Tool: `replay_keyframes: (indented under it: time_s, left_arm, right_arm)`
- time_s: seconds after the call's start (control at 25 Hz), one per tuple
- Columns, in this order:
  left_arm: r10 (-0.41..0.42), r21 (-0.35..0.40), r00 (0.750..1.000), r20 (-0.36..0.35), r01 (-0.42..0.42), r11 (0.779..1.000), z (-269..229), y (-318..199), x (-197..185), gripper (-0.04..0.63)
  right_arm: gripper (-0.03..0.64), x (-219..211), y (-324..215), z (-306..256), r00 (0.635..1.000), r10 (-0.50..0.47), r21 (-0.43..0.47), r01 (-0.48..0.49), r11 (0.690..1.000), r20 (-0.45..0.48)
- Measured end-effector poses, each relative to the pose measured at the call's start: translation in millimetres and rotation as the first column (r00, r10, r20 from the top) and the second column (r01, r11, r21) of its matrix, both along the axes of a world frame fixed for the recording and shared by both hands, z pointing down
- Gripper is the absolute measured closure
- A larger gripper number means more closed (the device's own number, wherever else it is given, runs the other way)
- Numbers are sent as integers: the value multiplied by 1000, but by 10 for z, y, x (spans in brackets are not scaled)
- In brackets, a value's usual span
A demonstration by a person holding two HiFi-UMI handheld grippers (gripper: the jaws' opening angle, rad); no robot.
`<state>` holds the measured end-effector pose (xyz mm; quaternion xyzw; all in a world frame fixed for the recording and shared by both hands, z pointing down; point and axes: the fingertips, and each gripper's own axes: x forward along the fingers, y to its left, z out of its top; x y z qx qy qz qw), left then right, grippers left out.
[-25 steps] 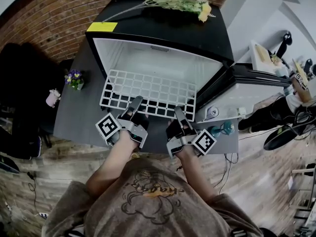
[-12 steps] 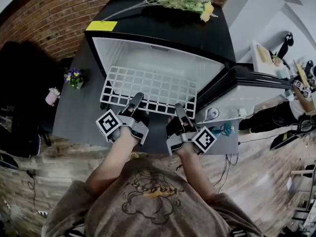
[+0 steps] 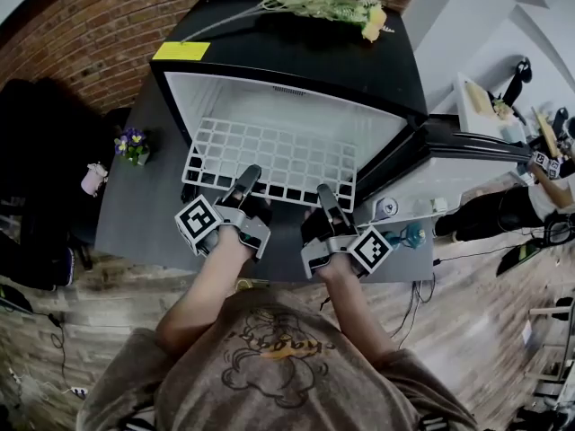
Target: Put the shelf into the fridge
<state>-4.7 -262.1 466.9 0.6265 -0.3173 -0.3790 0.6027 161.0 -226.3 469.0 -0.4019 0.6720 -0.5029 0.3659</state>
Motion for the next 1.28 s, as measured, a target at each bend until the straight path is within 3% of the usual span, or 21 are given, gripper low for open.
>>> replay_keyframes:
  time_s: [0.56, 1.28]
  left_arm:
    - [15, 1, 1000, 7, -15, 1000, 6, -190, 41, 548]
    - [17, 11, 1000, 18, -17, 1000, -17, -405, 68, 548]
  right_arm:
    - [581, 51, -185, 23, 997, 67, -33, -65, 997, 33]
    - [578, 87, -389, -16, 992, 129, -41, -128, 991, 12]
